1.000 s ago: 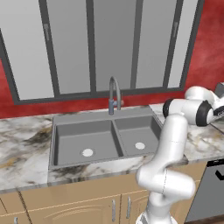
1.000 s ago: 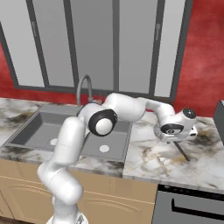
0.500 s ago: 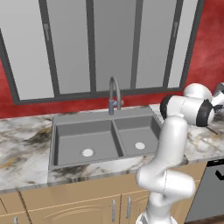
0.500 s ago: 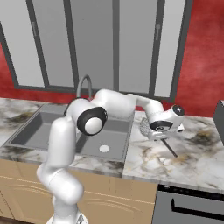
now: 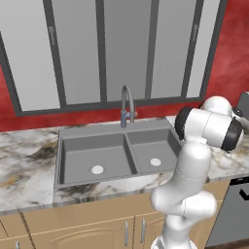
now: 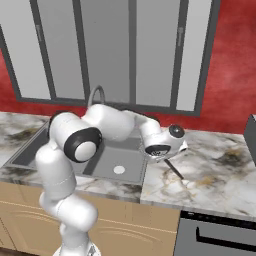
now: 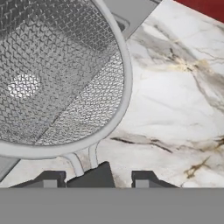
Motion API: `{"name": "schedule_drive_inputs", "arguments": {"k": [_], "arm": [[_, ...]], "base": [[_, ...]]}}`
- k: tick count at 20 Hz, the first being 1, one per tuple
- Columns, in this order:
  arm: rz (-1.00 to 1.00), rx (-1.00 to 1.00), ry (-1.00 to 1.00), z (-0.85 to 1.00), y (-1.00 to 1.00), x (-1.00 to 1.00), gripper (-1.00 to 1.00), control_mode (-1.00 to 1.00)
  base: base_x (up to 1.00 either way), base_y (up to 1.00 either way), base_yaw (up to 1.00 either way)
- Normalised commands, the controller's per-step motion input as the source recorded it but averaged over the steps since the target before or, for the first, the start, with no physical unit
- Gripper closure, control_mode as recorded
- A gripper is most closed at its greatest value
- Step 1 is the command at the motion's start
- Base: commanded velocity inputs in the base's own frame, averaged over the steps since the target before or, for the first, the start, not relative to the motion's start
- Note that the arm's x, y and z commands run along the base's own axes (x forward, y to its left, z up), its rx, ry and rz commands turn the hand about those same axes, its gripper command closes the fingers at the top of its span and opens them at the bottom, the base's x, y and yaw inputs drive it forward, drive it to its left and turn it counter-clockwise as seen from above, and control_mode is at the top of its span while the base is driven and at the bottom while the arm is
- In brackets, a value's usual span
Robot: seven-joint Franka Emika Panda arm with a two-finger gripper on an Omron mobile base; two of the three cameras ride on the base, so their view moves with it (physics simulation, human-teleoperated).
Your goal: Place the glass cup in the left basin and the strainer in the right basin of the sink.
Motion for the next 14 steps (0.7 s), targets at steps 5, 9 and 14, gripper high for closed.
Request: {"name": "schedule_drive_inputs", "arguments": {"k": [5, 9, 14], "arm": [[0.0, -0.13, -0.08, -0.01, 0.79, 0.0, 1.0, -1.0], [0.0, -0.14, -0.07, 0.0, 0.73, 0.0, 1.0, -1.0], [0.04, -0.09, -0.02, -0.06, 0.52, 0.01, 1.0, -1.0]], "base": [[0.0, 0.0, 0.0], [0.0, 0.0, 0.0], [0.0, 0.0, 0.0]]}}
